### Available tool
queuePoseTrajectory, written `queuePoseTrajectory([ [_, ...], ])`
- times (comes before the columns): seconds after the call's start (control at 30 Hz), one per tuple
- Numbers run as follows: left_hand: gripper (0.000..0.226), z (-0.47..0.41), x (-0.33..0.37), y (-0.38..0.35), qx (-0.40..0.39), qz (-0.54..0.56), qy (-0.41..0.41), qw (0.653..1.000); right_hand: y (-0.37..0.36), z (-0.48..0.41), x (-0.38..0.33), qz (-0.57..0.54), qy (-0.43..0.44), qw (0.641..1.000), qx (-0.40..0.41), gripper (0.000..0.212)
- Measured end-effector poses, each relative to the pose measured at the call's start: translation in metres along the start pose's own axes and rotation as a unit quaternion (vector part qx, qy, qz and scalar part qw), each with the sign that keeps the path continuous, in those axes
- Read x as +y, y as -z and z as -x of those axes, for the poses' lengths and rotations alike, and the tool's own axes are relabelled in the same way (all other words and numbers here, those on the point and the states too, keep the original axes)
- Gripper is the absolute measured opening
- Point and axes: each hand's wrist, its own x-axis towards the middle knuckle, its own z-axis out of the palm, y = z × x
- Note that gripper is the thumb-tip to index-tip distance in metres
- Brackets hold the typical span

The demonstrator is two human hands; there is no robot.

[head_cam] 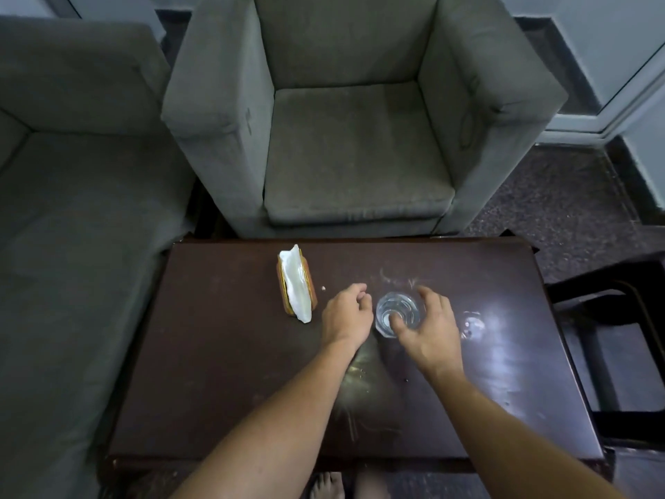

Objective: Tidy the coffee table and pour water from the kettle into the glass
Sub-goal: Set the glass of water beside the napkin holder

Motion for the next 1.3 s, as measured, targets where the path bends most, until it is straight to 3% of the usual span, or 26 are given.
queuePoseTrajectory([
  [0.17,0.037,0.006,-0.014,-0.024,-0.04,0.043,0.046,0.997,-0.015,0.009,0.026,-0.02,-0.042,0.999,-0.027,0.118],
  [0.3,0.055,0.007,-0.019,-0.034,-0.046,0.112,0.067,0.99,-0.028,0.007,0.035,-0.076,-0.07,0.994,-0.047,0.127],
  [0.4,0.065,0.003,-0.028,-0.042,-0.032,0.172,0.075,0.982,-0.039,0.006,0.038,-0.105,-0.071,0.991,-0.033,0.117],
  [0.53,0.063,0.004,-0.035,-0.048,-0.012,0.179,0.061,0.982,-0.049,0.006,0.04,-0.135,-0.063,0.989,0.014,0.086],
  [0.97,0.031,0.054,-0.044,-0.073,0.099,0.161,0.006,0.982,-0.066,0.004,0.049,-0.151,-0.056,0.985,0.066,0.076],
  [1.3,0.039,0.065,-0.046,-0.069,0.12,0.183,0.004,0.976,-0.078,-0.011,0.028,-0.149,-0.05,0.985,0.075,0.069],
])
